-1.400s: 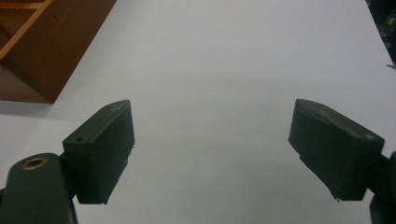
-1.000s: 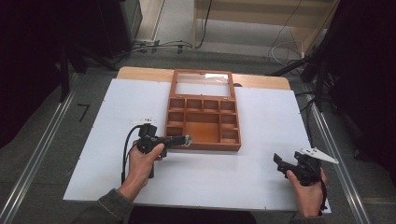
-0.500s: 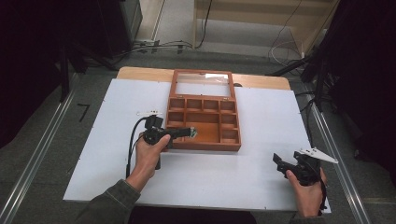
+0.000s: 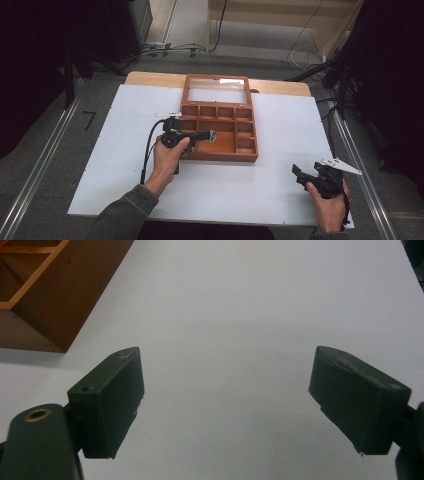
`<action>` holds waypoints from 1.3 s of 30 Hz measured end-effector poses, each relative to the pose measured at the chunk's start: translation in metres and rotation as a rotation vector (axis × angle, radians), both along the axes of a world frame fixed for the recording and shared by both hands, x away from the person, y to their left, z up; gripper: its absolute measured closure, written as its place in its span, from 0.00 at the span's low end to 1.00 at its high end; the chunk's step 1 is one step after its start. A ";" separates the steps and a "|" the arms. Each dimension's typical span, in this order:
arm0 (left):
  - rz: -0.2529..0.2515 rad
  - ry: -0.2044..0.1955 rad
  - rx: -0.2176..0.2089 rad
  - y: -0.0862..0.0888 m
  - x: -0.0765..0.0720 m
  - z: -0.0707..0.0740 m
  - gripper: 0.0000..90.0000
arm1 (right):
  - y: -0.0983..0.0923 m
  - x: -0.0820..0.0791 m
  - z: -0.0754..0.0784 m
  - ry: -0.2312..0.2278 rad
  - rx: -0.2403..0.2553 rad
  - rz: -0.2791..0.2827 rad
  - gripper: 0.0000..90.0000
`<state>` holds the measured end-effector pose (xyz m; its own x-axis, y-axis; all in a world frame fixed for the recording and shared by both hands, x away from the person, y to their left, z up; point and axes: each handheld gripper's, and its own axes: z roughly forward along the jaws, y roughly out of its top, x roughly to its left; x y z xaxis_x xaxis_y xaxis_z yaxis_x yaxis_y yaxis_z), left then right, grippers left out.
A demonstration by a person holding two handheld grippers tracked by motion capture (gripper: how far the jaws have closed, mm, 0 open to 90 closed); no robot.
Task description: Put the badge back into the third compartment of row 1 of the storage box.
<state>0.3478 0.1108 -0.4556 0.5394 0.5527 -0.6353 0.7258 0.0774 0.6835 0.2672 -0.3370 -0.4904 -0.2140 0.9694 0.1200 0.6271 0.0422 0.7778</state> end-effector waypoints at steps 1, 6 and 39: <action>0.002 -0.001 0.000 -0.001 0.001 0.000 1.00 | 0.000 0.000 0.000 -0.001 0.000 0.002 0.14; 0.011 -0.001 -0.004 -0.003 0.007 0.001 1.00 | 0.000 0.000 0.000 0.000 0.002 0.002 0.14; 0.107 0.024 0.020 -0.018 0.056 -0.007 1.00 | -0.001 0.001 0.000 -0.002 0.008 0.008 0.14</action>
